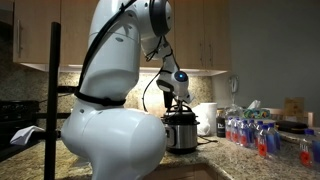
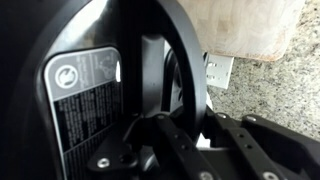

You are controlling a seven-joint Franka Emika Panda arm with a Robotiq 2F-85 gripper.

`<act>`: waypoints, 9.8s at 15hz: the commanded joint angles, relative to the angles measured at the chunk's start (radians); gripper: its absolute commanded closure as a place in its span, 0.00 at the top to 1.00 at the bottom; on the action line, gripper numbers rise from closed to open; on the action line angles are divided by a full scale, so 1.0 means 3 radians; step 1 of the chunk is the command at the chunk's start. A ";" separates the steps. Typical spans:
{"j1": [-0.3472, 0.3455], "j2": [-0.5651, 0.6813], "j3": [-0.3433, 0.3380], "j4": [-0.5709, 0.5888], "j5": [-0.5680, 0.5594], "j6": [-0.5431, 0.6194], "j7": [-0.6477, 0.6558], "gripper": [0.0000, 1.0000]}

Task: Uncover the cooker and put the lid on the counter

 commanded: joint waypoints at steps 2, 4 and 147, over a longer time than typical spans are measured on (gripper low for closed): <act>0.0001 0.0040 -0.0081 0.0296 0.0806 0.0067 -0.1062 0.07; 0.0001 0.0028 -0.0096 0.0271 0.1043 0.0035 -0.1356 0.07; -0.0495 0.0097 -0.2541 -0.0261 0.0591 -0.1002 -0.1047 0.06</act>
